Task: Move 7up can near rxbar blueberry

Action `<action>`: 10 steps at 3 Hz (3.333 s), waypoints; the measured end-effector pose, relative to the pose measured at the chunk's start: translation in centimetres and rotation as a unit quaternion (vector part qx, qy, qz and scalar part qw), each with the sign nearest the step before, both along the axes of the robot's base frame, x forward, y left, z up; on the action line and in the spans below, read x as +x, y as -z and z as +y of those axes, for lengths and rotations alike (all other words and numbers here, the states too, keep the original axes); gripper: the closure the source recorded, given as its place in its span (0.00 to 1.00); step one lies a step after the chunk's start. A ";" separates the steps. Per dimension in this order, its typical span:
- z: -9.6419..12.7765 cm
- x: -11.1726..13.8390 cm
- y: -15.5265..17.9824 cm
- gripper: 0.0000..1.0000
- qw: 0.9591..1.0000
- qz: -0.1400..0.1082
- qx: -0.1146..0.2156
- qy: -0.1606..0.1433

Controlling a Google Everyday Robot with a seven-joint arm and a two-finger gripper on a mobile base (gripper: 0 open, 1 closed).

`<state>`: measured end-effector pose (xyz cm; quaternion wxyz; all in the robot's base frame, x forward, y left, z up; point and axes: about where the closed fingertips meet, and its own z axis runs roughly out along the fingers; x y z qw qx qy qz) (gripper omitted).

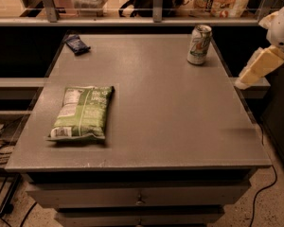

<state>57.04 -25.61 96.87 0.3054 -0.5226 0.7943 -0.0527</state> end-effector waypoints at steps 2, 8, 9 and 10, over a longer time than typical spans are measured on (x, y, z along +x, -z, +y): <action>1.7 7.2 0.9 0.00 0.994 -0.016 0.095 0.049; 7.5 20.2 5.9 0.41 0.975 -0.008 0.219 0.047; 8.2 19.8 5.4 0.64 0.977 -0.010 0.211 0.038; 9.9 18.3 2.7 0.87 0.977 -0.021 0.214 0.008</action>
Offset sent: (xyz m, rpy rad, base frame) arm 0.1233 0.0242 -0.0249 0.3185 -0.0228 -0.1461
